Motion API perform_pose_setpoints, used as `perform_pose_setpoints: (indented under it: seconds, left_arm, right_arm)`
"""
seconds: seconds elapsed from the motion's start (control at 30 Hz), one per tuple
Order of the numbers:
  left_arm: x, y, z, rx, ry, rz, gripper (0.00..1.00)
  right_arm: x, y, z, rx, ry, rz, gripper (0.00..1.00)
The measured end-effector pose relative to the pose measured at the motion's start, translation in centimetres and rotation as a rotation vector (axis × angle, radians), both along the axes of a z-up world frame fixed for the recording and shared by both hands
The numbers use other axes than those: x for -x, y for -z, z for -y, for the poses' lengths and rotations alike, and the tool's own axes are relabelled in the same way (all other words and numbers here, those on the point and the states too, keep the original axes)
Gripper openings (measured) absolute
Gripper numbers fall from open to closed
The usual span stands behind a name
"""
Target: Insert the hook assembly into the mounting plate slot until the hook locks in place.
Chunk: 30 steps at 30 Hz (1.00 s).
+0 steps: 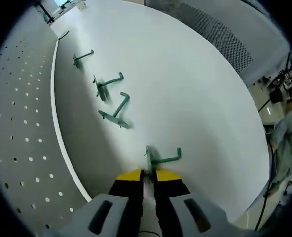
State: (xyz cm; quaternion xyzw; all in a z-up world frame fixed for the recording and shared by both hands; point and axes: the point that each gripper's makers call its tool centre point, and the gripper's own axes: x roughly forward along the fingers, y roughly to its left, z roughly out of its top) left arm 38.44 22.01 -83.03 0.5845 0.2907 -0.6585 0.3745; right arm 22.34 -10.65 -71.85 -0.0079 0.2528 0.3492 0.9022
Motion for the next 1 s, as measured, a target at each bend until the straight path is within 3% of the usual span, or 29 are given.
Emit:
perform_pose_setpoints:
  seconds: [0.03, 0.47, 0.73, 1.0]
  left_arm:
    - [-0.02, 0.09, -0.21, -0.003, -0.039, -0.004, 0.06]
    - [-0.27, 0.2, -0.17, 0.015, -0.075, 0.027, 0.03]
    - [-0.33, 0.14, -0.18, 0.025, -0.122, 0.015, 0.02]
    - [-0.72, -0.13, -0.12, 0.11, -0.196, 0.026, 0.01]
  right_arm:
    - [-0.04, -0.08, -0.01, -0.003, 0.002, 0.004, 0.58]
    - [0.01, 0.0, -0.06, -0.006, 0.0, 0.001, 0.58]
    - [0.05, 0.13, -0.02, -0.003, -0.001, -0.002, 0.58]
    - [0.07, 0.31, -0.03, 0.0, -0.003, -0.006, 0.58]
